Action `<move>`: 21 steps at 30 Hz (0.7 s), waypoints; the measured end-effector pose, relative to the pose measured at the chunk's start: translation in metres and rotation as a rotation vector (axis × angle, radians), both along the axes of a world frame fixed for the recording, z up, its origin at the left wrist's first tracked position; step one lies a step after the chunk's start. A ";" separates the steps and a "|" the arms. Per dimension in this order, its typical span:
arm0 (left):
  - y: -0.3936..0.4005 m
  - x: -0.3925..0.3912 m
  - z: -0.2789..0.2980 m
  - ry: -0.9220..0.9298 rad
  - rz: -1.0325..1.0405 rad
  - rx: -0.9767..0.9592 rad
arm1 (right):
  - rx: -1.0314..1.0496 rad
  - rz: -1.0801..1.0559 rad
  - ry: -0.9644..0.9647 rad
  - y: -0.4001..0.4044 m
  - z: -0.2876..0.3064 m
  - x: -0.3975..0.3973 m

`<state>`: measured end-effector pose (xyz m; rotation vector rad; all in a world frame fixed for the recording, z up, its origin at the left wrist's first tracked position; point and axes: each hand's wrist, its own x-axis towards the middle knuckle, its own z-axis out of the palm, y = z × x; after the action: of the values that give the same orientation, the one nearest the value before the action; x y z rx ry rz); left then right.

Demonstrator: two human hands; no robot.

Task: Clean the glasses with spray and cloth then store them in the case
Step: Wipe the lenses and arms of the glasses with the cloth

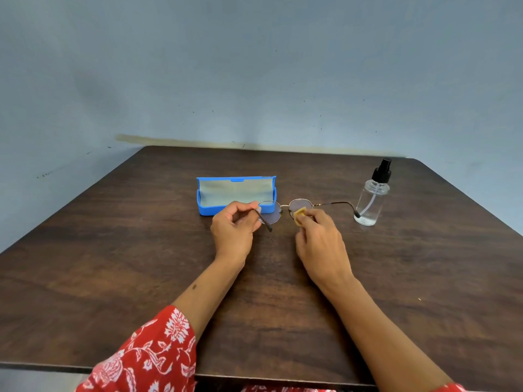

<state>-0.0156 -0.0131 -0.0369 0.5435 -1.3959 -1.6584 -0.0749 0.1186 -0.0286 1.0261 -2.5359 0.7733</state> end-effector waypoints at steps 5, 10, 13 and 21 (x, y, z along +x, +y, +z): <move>0.000 -0.001 0.000 -0.013 -0.013 -0.006 | -0.049 -0.119 -0.027 0.004 0.002 -0.001; -0.002 -0.001 -0.001 0.006 -0.010 0.006 | 0.018 -0.001 0.028 -0.001 0.002 0.001; -0.002 -0.001 0.000 0.013 -0.003 0.011 | -0.020 -0.090 -0.017 0.002 0.002 -0.002; -0.002 0.000 0.000 0.006 0.001 0.006 | 0.024 0.005 0.027 -0.003 0.001 0.001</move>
<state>-0.0160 -0.0150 -0.0373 0.5419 -1.3862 -1.6627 -0.0736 0.1155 -0.0272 1.0435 -2.5266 0.7267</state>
